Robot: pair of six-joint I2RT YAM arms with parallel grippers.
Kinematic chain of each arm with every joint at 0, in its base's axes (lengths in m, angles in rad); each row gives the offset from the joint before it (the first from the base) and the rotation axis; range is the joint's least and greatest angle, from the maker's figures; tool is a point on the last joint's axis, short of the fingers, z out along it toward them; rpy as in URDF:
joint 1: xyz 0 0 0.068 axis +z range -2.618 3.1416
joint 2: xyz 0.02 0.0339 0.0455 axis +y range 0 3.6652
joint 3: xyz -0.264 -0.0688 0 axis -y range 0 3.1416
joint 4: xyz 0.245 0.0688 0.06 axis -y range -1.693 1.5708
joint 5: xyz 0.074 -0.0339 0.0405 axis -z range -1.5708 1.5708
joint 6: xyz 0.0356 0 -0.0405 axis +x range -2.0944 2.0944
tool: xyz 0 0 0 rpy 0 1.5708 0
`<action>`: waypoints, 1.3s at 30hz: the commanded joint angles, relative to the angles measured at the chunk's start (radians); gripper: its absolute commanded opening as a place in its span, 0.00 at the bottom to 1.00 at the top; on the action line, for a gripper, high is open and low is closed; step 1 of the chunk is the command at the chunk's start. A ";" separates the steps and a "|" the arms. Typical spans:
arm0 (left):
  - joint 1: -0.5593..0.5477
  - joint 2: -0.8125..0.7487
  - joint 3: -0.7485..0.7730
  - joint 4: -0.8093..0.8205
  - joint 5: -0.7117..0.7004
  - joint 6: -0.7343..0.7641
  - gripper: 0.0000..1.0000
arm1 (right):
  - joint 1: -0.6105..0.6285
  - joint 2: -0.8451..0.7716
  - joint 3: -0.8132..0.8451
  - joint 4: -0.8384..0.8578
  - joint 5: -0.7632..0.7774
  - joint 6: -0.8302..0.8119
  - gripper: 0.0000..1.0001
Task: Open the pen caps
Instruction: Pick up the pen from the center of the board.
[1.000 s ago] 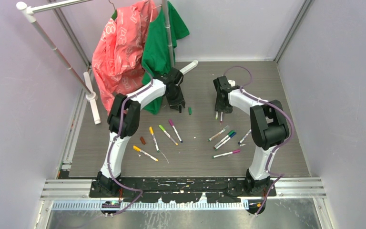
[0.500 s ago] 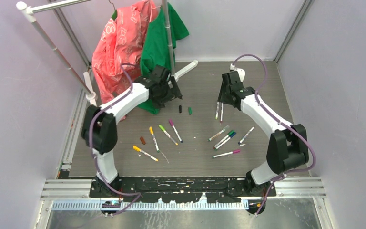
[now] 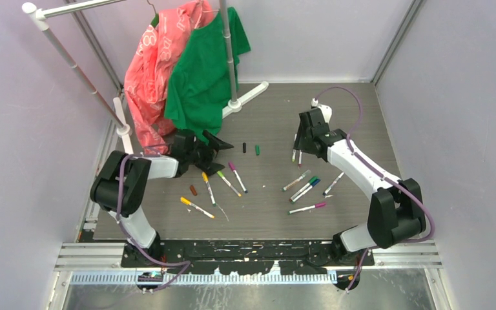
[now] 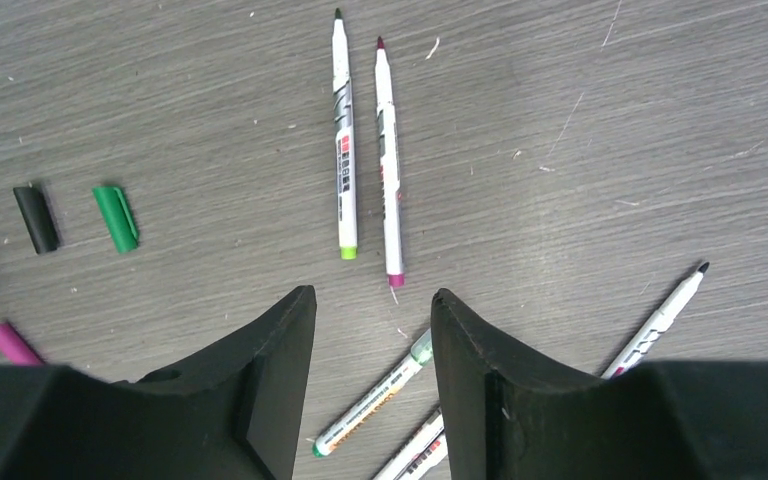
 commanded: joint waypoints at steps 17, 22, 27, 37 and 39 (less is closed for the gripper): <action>-0.219 -0.307 0.331 -0.752 -0.549 0.586 0.80 | 0.204 -0.071 -0.084 -0.184 0.119 0.320 0.55; -0.269 -0.306 0.384 -0.840 -0.641 0.657 0.82 | 0.221 -0.040 -0.102 -0.188 0.069 0.409 0.54; -0.299 -0.299 0.418 -0.878 -0.684 0.697 0.89 | 0.231 0.008 -0.118 -0.180 0.056 0.463 0.54; -0.316 -0.328 0.415 -0.889 -0.720 0.752 0.91 | 0.231 0.094 -0.126 -0.122 0.022 0.495 0.53; -0.317 -0.332 0.416 -0.890 -0.728 0.758 0.91 | 0.230 0.108 -0.129 -0.117 0.020 0.502 0.53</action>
